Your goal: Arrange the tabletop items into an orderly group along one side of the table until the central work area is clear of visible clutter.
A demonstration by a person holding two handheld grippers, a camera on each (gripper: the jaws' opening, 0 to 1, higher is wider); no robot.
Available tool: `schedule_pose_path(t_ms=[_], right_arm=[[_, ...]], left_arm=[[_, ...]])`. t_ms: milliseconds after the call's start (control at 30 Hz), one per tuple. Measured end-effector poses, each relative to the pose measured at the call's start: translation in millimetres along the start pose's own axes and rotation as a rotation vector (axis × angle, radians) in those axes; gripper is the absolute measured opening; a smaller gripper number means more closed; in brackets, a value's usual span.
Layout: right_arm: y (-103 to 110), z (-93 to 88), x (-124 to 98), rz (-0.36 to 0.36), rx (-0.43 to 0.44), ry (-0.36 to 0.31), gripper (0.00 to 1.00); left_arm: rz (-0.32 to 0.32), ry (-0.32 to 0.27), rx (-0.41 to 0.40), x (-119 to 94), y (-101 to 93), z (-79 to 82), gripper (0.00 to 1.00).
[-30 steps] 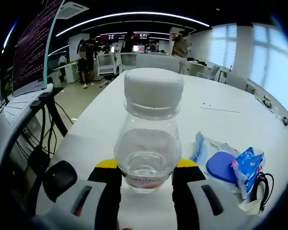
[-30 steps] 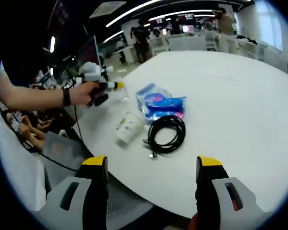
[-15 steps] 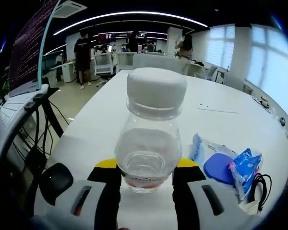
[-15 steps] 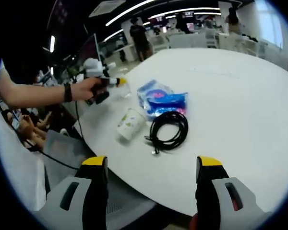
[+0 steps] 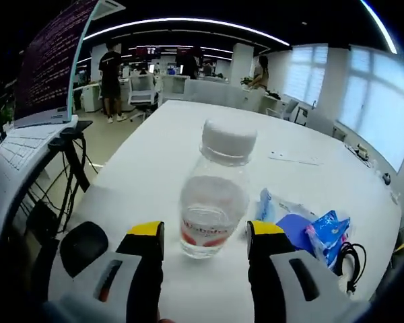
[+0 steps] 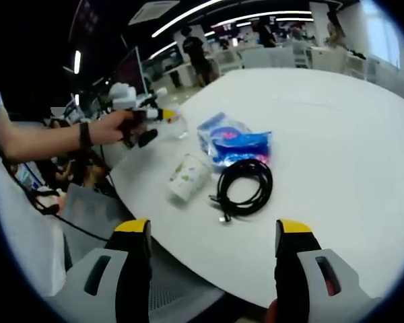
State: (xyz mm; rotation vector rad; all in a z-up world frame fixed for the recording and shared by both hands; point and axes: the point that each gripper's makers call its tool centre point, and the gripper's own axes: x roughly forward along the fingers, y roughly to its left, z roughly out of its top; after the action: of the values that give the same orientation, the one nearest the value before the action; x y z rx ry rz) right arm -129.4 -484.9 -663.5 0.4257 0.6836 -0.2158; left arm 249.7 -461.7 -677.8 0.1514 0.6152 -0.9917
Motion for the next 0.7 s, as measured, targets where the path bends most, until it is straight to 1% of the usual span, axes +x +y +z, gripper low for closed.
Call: schedule_pose_path(t_ms=[33, 167, 233, 300, 400, 533, 700], right_arm=[[0.8, 0.4, 0.7, 0.003, 0.0, 0.0, 0.74], [3.5, 1.3, 5.7, 0.019, -0.003, 0.0, 0.74], [5.0, 2.3, 8.4, 0.027, -0.008, 0.0, 0.74], [5.6, 2.7, 11.0, 0.036, -0.011, -0.001, 0.74], [6.4, 4.3, 12.5, 0.048, -0.017, -0.005, 0.74], [5.9, 3.9, 13.5, 0.057, -0.025, -0.006, 0.74], [2.6, 1.8, 11.6, 0.064, -0.012, -0.016, 0.74]], left_arm=[[-0.003, 0.0, -0.012, -5.9, -0.4, -2.5, 0.5], [0.003, 0.001, -0.019, -24.8, -0.2, -13.4, 0.49], [0.001, 0.007, -0.024, -30.0, -0.3, -18.3, 0.5], [0.006, 0.015, -0.044, -39.1, 0.6, -27.1, 0.5], [0.013, 0.038, -0.081, -53.1, 0.6, -45.3, 0.5], [0.025, 0.06, -0.1, -67.5, 1.6, -65.9, 0.5], [0.028, 0.086, -0.108, -85.3, -1.5, -84.0, 0.5]])
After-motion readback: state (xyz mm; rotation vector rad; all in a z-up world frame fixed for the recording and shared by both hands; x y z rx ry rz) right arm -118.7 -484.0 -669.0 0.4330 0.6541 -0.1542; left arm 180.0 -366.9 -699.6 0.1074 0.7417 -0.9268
